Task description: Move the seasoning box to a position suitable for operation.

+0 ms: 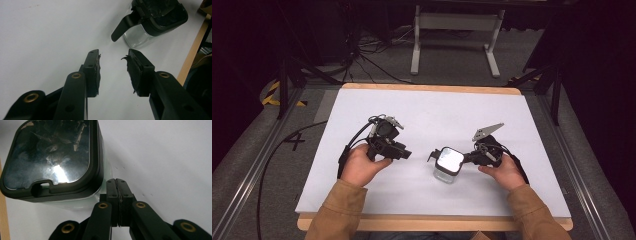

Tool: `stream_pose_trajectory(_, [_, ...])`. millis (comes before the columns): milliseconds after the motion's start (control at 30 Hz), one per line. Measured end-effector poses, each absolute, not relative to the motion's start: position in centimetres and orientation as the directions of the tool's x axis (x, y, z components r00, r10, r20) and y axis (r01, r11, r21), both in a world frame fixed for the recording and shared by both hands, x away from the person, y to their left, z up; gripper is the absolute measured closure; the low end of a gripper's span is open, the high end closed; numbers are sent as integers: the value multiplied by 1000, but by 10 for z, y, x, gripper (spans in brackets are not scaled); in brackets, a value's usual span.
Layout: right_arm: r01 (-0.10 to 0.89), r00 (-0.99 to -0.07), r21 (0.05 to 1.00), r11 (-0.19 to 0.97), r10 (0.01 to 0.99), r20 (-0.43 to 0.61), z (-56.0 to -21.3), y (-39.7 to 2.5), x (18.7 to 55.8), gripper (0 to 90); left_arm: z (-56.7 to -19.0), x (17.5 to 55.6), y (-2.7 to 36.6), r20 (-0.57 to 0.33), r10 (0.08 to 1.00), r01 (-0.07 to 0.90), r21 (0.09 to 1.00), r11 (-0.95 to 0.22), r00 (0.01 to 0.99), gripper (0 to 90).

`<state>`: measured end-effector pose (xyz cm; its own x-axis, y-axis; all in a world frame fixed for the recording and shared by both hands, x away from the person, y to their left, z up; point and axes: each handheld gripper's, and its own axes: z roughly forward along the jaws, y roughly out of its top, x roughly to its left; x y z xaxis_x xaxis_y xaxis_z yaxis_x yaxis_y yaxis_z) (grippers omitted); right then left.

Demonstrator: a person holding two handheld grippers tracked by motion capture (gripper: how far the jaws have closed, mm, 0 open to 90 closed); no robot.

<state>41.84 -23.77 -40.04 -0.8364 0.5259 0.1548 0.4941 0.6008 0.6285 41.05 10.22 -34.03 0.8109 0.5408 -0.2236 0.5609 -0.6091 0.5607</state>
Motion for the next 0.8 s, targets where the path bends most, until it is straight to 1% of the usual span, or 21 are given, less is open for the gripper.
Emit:
stream_pose_trajectory(100, [505, -833, 617, 604, 527, 166, -401, -237, 418, 898, -340, 411, 102, -223, 552, 571, 550, -610, 804, 646])
stream_pose_trajectory(167, [502, -839, 612, 610, 515, 175, -402, -236, 417, 898, -341, 412, 102, -221, 549, 566, 560, -605, 806, 652])
stream_pose_trajectory(333, [500, -844, 602, 622, 506, 178, -402, -234, 413, 898, -340, 413, 98, -227, 546, 566, 565, -601, 806, 652])
stream_pose_trajectory(367, [497, -846, 594, 632, 504, 172, -402, -232, 410, 898, -339, 415, 96, -216, 536, 552, 564, -614, 816, 651])
stream_pose_trajectory(800, [515, -840, 557, 651, 513, 176, -408, -233, 396, 898, -340, 423, 81, -223, 504, 532, 565, -630, 834, 649])
